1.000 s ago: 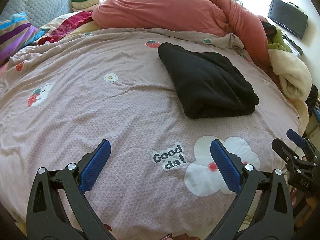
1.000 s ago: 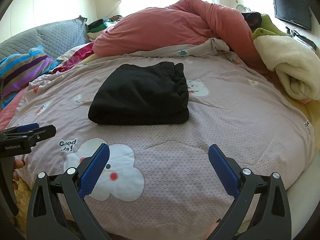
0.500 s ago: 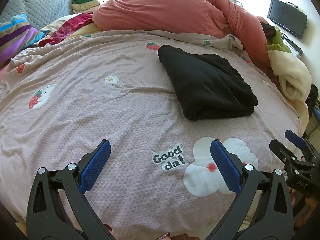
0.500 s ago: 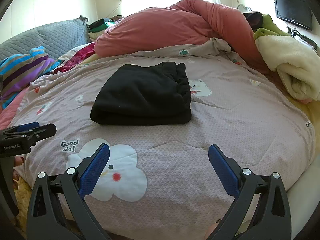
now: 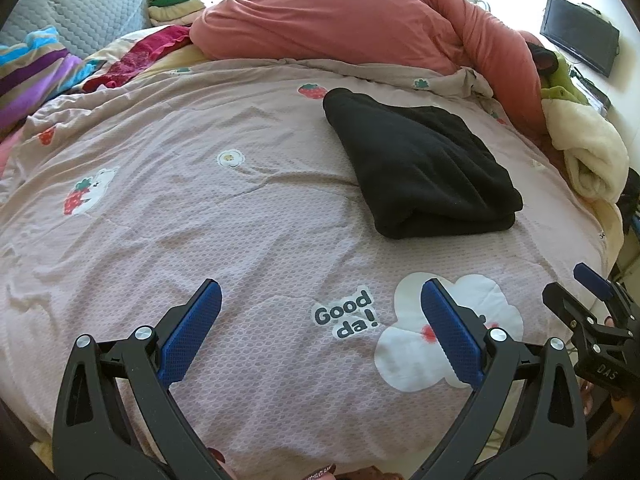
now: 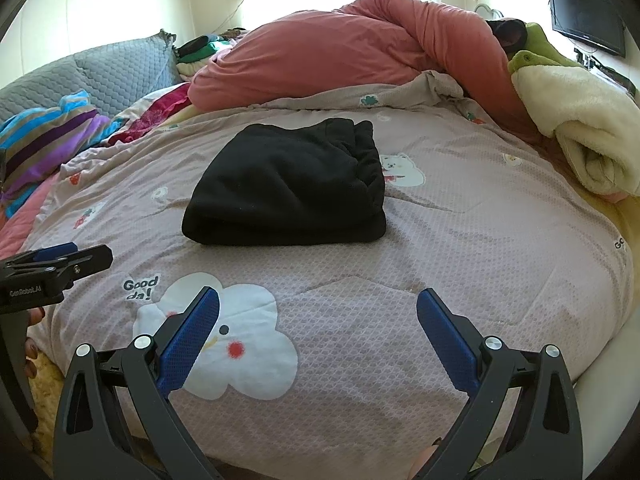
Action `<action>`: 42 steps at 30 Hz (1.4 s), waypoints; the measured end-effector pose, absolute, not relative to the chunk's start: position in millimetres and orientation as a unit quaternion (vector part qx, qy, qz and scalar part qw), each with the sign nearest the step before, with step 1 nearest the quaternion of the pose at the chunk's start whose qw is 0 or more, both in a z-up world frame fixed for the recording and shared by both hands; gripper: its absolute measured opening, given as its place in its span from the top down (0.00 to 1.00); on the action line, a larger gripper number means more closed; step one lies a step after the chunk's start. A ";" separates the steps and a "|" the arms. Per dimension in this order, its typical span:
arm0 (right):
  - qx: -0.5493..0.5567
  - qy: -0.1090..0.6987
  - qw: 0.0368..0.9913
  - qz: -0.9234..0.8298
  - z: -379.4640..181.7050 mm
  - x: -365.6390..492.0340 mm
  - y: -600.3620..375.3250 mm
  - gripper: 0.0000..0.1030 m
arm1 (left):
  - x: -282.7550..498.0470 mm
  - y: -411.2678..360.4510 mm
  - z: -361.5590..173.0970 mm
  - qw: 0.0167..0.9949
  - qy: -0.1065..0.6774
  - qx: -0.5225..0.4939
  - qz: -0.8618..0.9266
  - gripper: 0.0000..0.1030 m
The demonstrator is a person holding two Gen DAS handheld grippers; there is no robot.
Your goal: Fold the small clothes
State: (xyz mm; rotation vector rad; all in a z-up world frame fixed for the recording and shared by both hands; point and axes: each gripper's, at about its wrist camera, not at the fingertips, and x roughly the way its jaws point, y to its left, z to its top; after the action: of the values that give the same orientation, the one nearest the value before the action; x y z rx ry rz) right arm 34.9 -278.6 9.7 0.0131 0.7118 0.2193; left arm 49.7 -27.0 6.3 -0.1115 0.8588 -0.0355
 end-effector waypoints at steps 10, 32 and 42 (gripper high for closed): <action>0.009 0.351 0.930 0.108 8.9 35.0 -277.7 0.04 | 50.2 -25.1 5.6 0.906 0.420 -0.053 -0.011 0.09; 0.010 0.352 0.930 0.108 9.1 34.6 -276.8 0.04 | 48.3 -24.6 7.5 0.906 0.421 -0.051 -0.001 0.09; 0.010 0.352 0.930 0.106 9.8 33.9 -276.8 0.04 | 47.8 -23.9 8.0 0.905 0.421 -0.052 0.000 0.09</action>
State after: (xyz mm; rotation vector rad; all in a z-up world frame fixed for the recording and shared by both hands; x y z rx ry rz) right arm 33.9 -276.8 9.8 0.0209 0.7209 0.2177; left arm 47.8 -23.9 8.0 -0.1064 0.8702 -0.0004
